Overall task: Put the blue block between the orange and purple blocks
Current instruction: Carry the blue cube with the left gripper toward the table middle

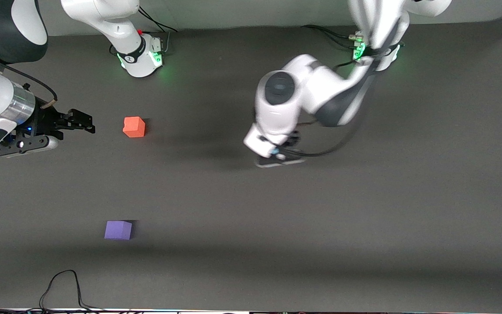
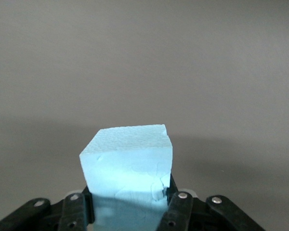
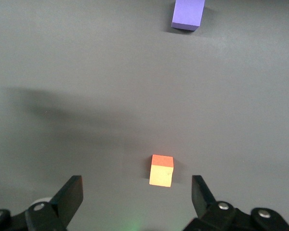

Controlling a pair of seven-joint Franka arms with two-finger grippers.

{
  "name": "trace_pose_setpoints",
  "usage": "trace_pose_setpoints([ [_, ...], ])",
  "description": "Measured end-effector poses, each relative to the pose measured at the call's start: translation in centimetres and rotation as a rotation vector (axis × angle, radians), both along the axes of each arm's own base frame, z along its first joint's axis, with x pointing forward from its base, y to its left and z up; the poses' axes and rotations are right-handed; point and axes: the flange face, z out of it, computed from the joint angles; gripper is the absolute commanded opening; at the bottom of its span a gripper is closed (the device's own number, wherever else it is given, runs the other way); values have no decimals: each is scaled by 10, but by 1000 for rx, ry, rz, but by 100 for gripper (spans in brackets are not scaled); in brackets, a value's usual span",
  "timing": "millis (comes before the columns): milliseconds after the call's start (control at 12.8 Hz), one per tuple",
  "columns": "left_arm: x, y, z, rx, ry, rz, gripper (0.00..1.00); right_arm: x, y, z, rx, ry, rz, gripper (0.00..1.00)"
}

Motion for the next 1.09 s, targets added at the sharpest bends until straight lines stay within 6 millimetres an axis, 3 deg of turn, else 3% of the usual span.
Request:
trace_pose_setpoints([
  [156, -27, -56, -53, 24, -33, -11, 39, 0, 0, 0, 0, 0, -1, 100],
  [234, -33, -73, -78, 24, -42, -18, 39, 0, 0, 0, 0, 0, -1, 100],
  [468, -41, -95, -129, 4, -50, -40, 39, 0, 0, 0, 0, 0, -1, 100],
  [546, -41, -97, -139, -5, -52, -43, 41, 0, 0, 0, 0, 0, -1, 100],
  [624, -42, -98, -147, -9, -52, -44, 49, 0, 0, 0, 0, 0, -1, 100],
  [780, -45, -100, -160, -7, -45, -48, 93, 0, -1, 0, 0, 0, -1, 100],
  [936, -45, -100, -163, -6, -45, -48, 98, 0, -1, 0, 0, 0, -2, 100],
  [1092, -36, -99, -152, -13, -57, -38, 99, 0, -1, 0, 0, -1, -2, 100],
])
